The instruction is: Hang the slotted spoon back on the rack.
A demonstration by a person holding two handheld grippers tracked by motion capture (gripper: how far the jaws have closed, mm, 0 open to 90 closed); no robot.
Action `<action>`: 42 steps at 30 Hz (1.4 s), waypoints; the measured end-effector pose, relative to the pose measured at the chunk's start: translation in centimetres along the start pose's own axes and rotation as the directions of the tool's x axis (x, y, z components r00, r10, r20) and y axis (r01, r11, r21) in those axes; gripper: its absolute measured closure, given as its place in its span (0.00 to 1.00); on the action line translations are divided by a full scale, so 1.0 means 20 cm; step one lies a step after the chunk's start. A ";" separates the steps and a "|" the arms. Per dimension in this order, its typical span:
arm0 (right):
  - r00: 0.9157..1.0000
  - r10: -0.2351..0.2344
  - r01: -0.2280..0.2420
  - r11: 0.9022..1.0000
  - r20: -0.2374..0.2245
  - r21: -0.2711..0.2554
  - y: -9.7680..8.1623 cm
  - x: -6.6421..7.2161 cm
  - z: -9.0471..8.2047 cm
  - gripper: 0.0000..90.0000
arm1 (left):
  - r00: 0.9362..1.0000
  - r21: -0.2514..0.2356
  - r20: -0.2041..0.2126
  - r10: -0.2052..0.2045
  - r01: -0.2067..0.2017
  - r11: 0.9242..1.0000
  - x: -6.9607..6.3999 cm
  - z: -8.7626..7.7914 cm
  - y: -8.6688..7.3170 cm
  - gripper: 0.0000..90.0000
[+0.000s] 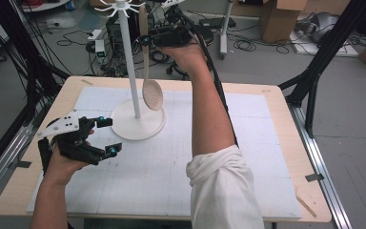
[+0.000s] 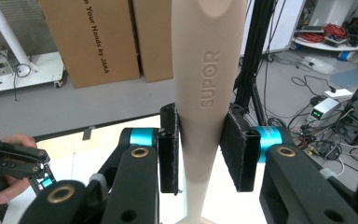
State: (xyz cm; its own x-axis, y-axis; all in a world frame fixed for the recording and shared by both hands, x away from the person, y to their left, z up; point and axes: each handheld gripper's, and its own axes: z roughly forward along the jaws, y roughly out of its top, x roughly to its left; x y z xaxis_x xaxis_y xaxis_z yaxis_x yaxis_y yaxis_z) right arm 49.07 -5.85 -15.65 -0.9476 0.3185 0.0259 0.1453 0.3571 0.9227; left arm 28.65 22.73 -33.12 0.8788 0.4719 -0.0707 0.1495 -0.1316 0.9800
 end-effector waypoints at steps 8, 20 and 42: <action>1.000 -0.005 0.005 1.000 0.000 0.023 0.01 0.01 0.03 0.77 | 1.000 0.002 -0.002 0.001 -0.001 1.000 0.00 0.00 0.00 0.10; 0.999 -0.013 0.013 1.000 0.033 0.012 -0.02 0.04 -0.02 0.51 | 1.000 0.016 -0.017 -0.006 0.006 1.000 0.00 0.01 -0.01 0.10; 0.999 -0.011 0.013 0.998 0.032 -0.063 -0.33 0.10 -0.38 0.40 | 0.999 0.042 -0.035 -0.024 0.026 0.999 0.02 0.05 -0.04 0.10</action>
State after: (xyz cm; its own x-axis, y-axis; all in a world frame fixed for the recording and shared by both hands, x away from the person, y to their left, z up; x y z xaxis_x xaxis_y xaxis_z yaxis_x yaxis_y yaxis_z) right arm 44.04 -14.18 -18.77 -0.9394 0.3428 0.0031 0.1146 0.3054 0.9453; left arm 29.35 22.15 -34.13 0.8586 0.5050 -0.0880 0.1911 -0.1560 0.9691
